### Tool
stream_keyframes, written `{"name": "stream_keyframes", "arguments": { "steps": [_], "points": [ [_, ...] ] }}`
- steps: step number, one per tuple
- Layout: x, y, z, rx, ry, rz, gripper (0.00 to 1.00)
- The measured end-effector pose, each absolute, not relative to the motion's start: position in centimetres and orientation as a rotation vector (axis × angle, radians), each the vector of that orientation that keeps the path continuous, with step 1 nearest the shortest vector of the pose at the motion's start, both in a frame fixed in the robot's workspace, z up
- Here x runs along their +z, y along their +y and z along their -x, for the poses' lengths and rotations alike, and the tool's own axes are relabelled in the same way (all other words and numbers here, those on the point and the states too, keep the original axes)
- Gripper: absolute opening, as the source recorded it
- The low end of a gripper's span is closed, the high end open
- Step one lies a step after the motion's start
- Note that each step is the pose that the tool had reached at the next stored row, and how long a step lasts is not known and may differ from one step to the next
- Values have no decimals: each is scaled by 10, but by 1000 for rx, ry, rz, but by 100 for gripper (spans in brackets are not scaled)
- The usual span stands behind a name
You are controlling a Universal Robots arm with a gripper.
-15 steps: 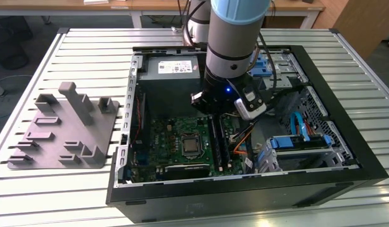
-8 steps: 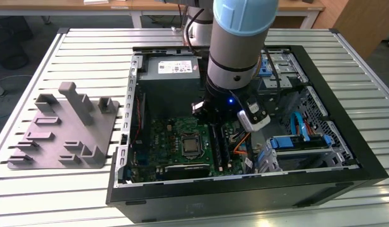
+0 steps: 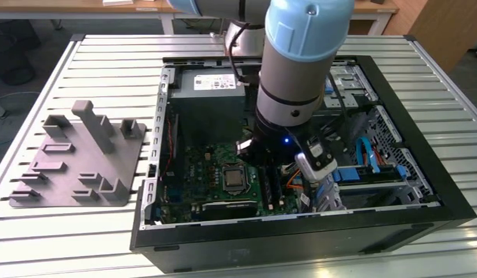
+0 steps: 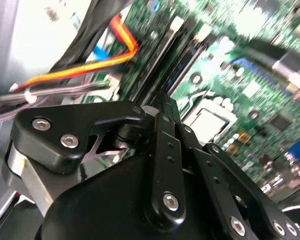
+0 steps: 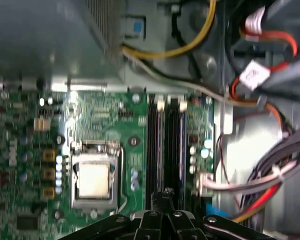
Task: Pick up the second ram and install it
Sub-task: 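Press down the second ram until it locks into place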
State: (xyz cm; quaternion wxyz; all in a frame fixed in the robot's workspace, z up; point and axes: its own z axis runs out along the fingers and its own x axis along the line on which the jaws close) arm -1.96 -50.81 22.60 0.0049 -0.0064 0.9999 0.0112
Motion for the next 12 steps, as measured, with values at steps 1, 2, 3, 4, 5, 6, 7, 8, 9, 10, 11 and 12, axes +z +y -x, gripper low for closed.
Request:
{"name": "stream_keyframes", "arguments": {
  "steps": [1, 2, 3, 4, 5, 6, 7, 8, 9, 10, 11, 12],
  "points": [
    [225, -512, 20, 34, 3132, 20, 10],
    [224, -515, 20, 32, 3133, 20, 10],
    [223, -517, 20, 30, 3133, 20, 10],
    [222, -518, 20, 29, 3133, 20, 10],
    [222, -519, 20, 28, 3133, 20, 10],
    [221, -519, 20, 27, 3133, 20, 10],
    [221, -519, 20, 26, 3134, 20, 10],
    [220, -519, 20, 24, 3135, 20, 10],
    [219, -520, 20, 23, 3135, 20, 10],
    [218, -520, 20, 22, 3136, 20, 10],
    [217, -520, 20, 21, 3136, 20, 10],
    [217, -520, 20, 21, 3136, 20, 10]
  ]
}}
